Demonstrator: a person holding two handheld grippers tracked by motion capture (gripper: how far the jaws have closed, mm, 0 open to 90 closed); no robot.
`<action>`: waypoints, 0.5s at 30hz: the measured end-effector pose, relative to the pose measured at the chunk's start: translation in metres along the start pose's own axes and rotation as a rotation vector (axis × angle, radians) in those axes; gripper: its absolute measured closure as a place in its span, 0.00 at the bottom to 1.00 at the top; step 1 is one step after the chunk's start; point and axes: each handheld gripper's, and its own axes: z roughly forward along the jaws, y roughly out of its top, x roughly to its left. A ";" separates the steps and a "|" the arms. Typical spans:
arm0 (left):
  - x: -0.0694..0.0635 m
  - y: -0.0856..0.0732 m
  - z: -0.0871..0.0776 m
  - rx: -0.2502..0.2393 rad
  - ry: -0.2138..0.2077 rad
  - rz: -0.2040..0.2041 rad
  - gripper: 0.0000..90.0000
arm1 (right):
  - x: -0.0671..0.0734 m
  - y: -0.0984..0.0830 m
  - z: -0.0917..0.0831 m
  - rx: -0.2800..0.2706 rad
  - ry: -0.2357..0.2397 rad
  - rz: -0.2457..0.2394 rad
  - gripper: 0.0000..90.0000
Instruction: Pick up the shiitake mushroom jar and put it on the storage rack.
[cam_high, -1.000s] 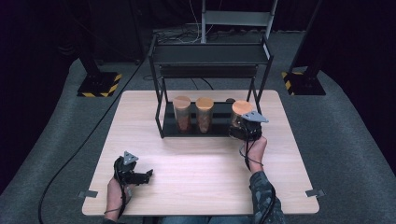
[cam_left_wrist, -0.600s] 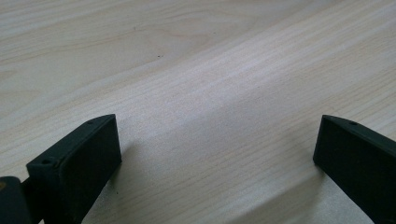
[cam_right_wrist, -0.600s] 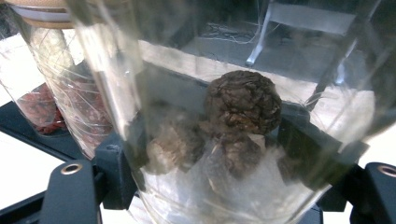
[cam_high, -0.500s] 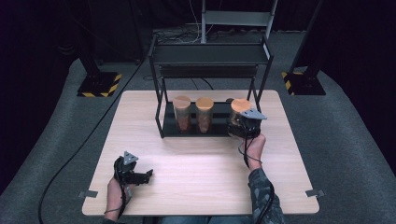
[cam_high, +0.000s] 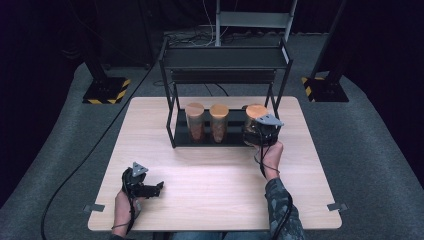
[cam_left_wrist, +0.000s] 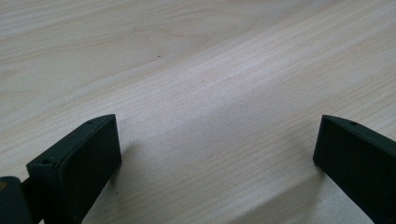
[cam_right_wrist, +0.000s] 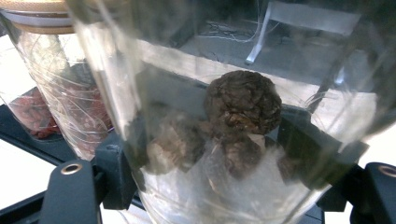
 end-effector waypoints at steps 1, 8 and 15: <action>0.000 0.000 0.000 0.000 0.000 0.000 0.00 | 0.000 0.000 0.001 0.001 -0.001 0.001 0.27; 0.000 0.000 0.000 0.000 0.000 0.000 0.00 | 0.001 0.001 0.004 0.006 -0.001 -0.001 0.27; 0.000 0.000 0.000 0.000 0.000 0.000 0.00 | 0.002 0.002 0.008 0.014 0.001 0.001 0.27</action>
